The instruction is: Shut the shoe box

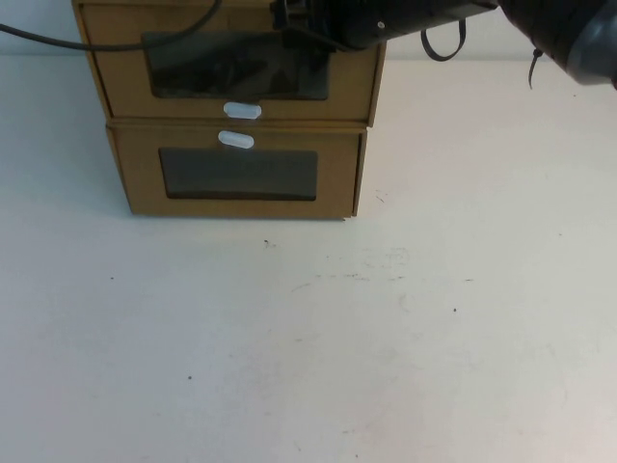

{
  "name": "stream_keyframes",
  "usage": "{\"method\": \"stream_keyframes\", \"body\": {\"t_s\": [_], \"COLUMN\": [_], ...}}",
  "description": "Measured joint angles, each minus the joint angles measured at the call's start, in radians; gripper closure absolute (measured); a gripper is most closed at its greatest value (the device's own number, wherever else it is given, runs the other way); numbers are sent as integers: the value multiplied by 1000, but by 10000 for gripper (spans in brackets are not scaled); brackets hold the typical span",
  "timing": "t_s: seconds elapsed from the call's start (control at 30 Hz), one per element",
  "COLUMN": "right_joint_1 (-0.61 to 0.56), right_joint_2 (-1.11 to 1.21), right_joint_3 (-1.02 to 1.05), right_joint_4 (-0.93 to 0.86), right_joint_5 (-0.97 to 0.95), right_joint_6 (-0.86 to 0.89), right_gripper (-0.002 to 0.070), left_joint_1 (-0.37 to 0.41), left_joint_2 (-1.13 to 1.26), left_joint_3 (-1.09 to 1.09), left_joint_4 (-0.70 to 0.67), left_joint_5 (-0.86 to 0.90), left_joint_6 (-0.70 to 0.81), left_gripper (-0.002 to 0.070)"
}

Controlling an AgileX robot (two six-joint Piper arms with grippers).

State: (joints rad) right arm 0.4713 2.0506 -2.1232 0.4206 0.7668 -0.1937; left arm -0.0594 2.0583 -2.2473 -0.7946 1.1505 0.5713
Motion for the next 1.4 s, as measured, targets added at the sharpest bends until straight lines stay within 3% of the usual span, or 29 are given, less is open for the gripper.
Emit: {"method": "stream_keyframes", "body": {"t_s": [0.3, 0.63, 1.0, 1.2, 1.4], "right_joint_1": [-6, -8, -8, -8, -8], "right_joint_2": [-2, -95, -349, -605, -956], "right_joint_3": [-31, -64, -52, 148, 602], "right_joint_4": [20, 22, -225, -361, -398], "right_joint_5": [70, 315, 491, 493, 392], "right_joint_6": [-5, -30, 62, 162, 234], "right_gripper": [687, 687, 687, 687, 687], "left_joint_1": [0, 0, 0, 0, 0], "left_joint_2": [0, -28, -253, -422, -705], "left_joint_3": [-34, -149, -127, 90, 477], "left_joint_4": [4, 26, 248, 246, 220], "left_joint_5": [41, 100, 100, 24, -121], "left_joint_6": [0, -7, -61, -62, -3], "left_gripper": [680, 680, 680, 680, 680]}}
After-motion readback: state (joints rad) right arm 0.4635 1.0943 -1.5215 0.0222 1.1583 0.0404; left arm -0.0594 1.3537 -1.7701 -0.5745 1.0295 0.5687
